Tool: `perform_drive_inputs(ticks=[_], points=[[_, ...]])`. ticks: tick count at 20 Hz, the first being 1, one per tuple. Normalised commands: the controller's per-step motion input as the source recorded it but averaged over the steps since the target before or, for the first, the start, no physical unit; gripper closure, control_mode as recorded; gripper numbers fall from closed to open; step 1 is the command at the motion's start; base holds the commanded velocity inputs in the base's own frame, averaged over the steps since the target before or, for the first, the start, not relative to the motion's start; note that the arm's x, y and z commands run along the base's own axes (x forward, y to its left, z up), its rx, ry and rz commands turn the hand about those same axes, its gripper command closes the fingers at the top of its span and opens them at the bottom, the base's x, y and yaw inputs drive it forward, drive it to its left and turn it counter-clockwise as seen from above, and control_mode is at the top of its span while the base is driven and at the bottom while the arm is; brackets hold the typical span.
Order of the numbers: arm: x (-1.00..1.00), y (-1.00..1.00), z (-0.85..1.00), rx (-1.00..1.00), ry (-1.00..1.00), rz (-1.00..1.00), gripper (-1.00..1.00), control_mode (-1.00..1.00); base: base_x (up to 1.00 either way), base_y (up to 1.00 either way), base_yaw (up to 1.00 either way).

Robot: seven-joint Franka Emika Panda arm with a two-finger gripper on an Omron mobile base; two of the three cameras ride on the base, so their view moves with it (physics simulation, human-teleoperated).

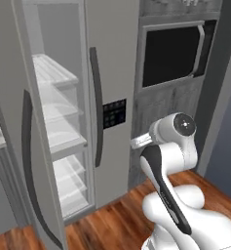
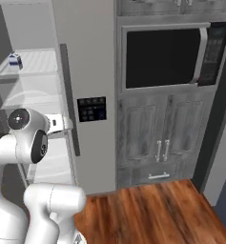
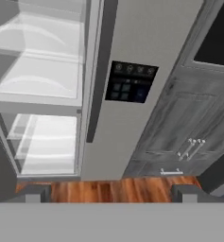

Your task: Take a sugar cube from the saucer and place it inside the coffee. Then, grab milk from the fridge and place it next to the coffee on the counter to sweeten the coffee.

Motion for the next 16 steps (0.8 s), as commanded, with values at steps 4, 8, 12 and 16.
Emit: perform_drive_inputs(ticks=[4,8,12,16], points=[[0.0,0.0,0.0,0.0,0.0,0.0,-1.0,1.0,0.42,0.31,0.11],[0.0,0.0,0.0,0.0,0.0,0.0,-1.0,1.0,0.19,0.17,0.3],[0.0,0.0,0.0,0.0,0.0,0.0,-1.0,1.0,0.36,0.19,0.3],[0.0,0.0,0.0,0.0,0.0,0.0,-1.0,1.0,0.6,0.21,0.18]])
